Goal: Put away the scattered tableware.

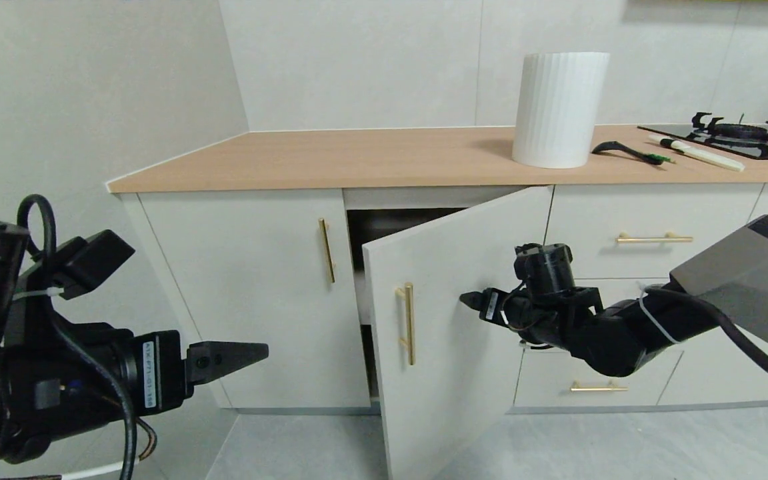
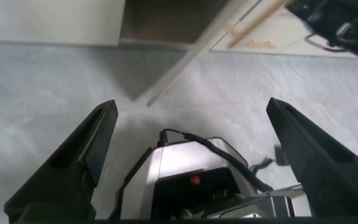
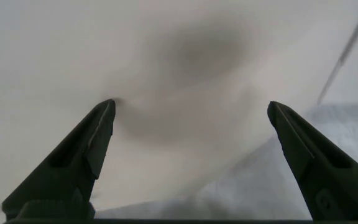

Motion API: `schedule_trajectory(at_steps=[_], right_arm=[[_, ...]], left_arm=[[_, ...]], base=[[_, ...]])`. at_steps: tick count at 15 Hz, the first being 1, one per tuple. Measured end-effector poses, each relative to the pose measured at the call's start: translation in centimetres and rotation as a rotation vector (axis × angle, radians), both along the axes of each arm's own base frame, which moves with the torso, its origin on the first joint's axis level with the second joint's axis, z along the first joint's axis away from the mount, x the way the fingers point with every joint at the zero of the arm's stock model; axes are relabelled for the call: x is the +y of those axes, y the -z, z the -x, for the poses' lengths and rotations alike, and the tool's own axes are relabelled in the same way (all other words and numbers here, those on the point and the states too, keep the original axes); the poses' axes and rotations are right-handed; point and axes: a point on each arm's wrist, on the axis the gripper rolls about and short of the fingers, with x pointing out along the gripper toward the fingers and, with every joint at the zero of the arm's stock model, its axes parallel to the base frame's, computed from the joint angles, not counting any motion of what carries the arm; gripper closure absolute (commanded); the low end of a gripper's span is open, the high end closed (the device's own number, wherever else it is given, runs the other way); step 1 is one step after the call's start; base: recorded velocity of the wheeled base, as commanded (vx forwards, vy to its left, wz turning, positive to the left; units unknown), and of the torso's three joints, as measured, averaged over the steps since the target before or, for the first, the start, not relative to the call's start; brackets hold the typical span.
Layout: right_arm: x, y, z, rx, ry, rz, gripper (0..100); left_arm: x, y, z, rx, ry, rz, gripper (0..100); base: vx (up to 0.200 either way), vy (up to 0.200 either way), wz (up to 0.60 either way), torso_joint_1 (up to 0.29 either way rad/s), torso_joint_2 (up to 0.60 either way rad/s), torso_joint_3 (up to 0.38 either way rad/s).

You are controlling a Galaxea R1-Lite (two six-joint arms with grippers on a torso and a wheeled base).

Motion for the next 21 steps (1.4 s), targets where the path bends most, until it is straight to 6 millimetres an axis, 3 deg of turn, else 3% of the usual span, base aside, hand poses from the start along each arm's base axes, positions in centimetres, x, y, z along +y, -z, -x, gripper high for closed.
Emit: schedule_trajectory(at_steps=[7,14,21], right_arm=[[0.9,-0.2,-0.6,-0.005,0.043,-0.071,0],[1.5,0.1,-2.8,-0.062,0.178,-0.072,0],[0.0,0.3,-5.3,-0.110,0.329,-0.053,0]], left_arm=[[0.0,-0.1,0.0,-0.003,0.001,0.002,0],[0.0,0.0,-0.1,0.001,-0.001,0.000,0],[0.0,0.1,-0.1,0.004,-0.001,-0.001,0]], base=[[0.029,0.000,0.00,0.001,0.00,0.002],[0.000,0.000,0.00,0.000,0.00,0.000],[0.000,0.000,0.00,0.000,0.00,0.000]])
